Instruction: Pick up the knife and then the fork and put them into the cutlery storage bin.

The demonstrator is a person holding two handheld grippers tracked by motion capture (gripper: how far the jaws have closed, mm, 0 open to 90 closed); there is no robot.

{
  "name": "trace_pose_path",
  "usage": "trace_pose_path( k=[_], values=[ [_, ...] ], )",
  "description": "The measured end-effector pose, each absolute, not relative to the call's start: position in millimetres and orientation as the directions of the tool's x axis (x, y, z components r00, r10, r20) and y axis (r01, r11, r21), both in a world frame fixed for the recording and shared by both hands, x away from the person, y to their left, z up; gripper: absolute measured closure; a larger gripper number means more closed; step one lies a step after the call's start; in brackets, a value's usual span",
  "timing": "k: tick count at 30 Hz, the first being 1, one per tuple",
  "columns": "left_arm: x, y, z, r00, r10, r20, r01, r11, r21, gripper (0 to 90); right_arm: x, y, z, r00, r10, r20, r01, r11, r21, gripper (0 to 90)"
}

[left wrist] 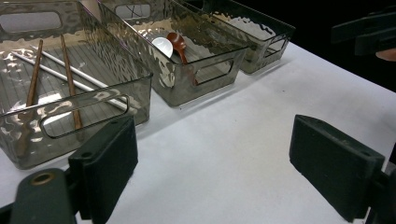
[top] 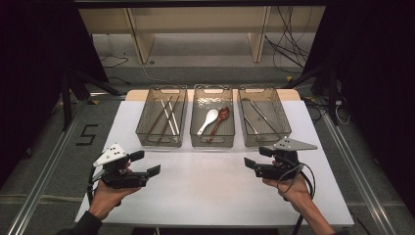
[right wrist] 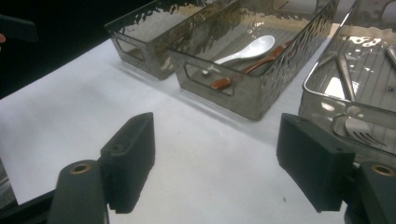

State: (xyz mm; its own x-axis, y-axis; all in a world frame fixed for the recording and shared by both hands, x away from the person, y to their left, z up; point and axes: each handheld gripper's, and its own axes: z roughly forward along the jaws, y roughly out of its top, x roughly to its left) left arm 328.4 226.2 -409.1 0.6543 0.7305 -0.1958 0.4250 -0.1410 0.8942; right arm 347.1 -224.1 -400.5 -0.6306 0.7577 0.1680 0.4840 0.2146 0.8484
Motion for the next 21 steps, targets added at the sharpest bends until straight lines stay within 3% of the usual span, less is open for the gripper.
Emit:
trace_pose_path(
  k=[21],
  values=[
    [327, 224, -410, 0.671, 0.713, -0.205, 0.432, -0.151, 0.889, 14.7, 326, -230, -406, -0.616, 0.773, 0.151, 0.460, 0.198, 0.865, 23.8]
  ],
)
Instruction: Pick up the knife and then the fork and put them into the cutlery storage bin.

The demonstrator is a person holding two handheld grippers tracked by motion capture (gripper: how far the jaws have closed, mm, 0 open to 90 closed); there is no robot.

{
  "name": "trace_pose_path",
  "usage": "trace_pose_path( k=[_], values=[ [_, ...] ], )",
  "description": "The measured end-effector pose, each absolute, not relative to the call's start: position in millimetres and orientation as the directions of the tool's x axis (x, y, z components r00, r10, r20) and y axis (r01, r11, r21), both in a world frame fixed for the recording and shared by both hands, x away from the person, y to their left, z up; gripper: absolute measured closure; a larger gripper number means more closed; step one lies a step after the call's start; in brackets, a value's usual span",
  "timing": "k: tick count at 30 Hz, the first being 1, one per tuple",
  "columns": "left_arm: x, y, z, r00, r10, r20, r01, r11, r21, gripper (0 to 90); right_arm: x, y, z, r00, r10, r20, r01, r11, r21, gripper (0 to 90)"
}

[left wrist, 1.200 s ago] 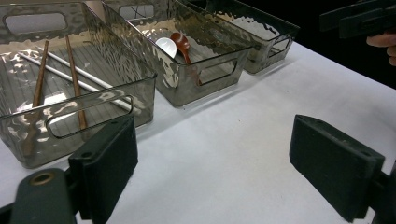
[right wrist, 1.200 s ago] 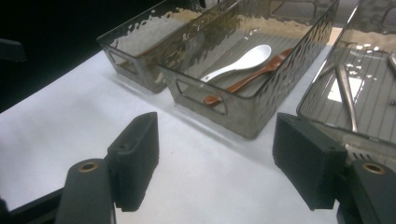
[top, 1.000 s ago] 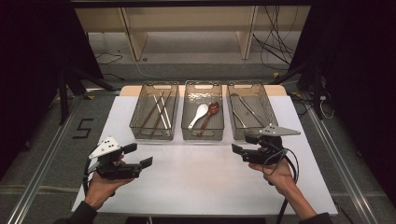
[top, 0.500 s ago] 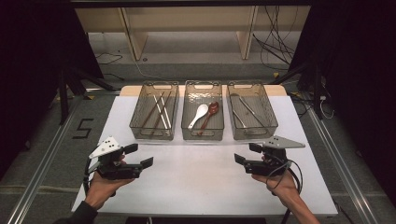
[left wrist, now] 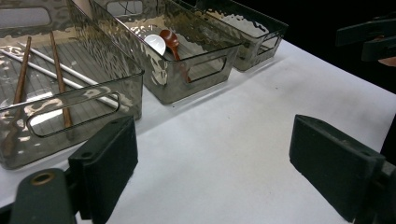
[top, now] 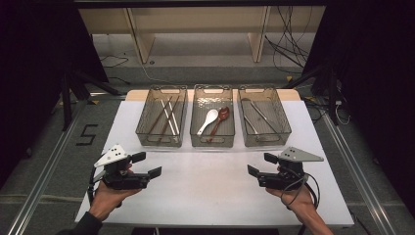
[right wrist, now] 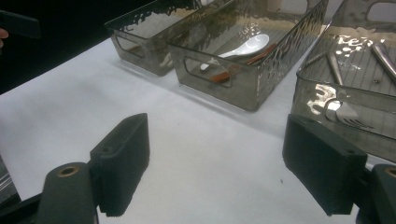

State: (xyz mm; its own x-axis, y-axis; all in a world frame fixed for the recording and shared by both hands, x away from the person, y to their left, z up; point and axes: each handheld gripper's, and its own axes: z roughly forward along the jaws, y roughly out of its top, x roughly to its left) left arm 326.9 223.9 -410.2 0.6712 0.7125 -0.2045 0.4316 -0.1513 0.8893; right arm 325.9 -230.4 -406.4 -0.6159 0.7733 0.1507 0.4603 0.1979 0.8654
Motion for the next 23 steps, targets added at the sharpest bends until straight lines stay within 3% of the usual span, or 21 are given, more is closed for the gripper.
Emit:
trace_pose_path(
  k=[23],
  values=[
    [328.0, 222.0, -411.2, 0.672, 0.711, -0.205, 0.433, -0.154, 0.888, 14.7, 326.6, -230.5, -405.2, -0.615, 0.776, 0.143, 0.452, 0.198, 0.870, 23.6]
  ],
)
